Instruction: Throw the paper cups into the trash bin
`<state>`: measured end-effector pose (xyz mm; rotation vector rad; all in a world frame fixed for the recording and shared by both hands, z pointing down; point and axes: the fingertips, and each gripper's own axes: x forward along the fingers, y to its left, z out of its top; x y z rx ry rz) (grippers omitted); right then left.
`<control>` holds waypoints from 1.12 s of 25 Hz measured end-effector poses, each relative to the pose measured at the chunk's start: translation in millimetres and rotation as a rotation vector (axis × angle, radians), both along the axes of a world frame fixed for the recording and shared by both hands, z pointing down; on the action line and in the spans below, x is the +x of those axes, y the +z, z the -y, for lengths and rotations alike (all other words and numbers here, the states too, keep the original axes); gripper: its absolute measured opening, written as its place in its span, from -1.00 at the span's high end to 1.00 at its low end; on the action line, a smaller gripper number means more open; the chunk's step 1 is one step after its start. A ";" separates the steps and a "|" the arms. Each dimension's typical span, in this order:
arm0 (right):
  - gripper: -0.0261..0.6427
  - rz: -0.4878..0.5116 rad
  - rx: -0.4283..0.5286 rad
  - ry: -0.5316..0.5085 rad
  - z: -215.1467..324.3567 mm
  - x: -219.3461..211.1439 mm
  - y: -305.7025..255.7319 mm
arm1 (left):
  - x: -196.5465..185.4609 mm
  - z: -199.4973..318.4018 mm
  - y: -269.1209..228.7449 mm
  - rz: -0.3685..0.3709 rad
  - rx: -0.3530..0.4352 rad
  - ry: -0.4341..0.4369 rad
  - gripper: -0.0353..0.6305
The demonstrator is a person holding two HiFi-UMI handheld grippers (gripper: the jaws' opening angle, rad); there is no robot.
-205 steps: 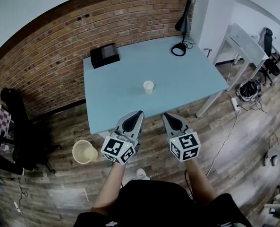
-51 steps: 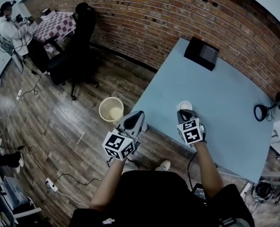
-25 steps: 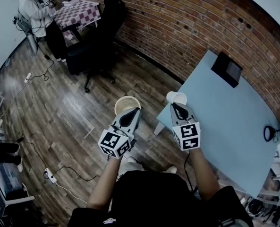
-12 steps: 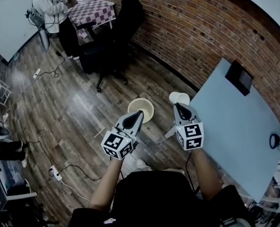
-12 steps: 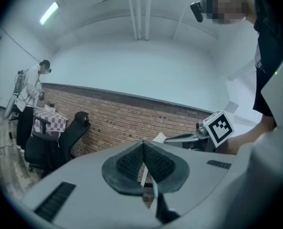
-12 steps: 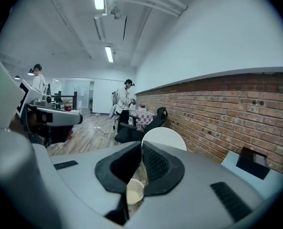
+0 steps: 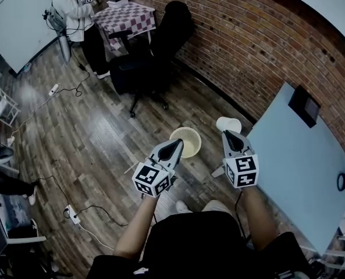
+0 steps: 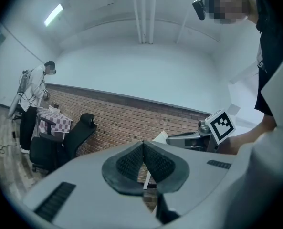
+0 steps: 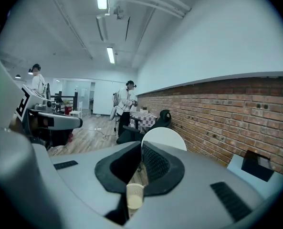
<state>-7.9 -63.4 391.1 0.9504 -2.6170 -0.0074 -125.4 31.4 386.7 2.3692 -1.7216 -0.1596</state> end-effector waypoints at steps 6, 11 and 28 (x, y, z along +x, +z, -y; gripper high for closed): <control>0.87 0.026 -0.022 -0.039 -11.0 -23.1 0.0 | -18.5 -16.1 1.4 -0.004 0.004 -0.031 0.88; 0.87 0.032 -0.016 -0.067 -12.7 -32.2 -1.8 | -26.9 -21.8 -2.1 -0.005 0.020 -0.060 0.88; 0.87 0.068 -0.013 -0.097 4.3 -65.7 -8.8 | -59.0 -14.5 -3.7 0.001 0.027 -0.098 0.88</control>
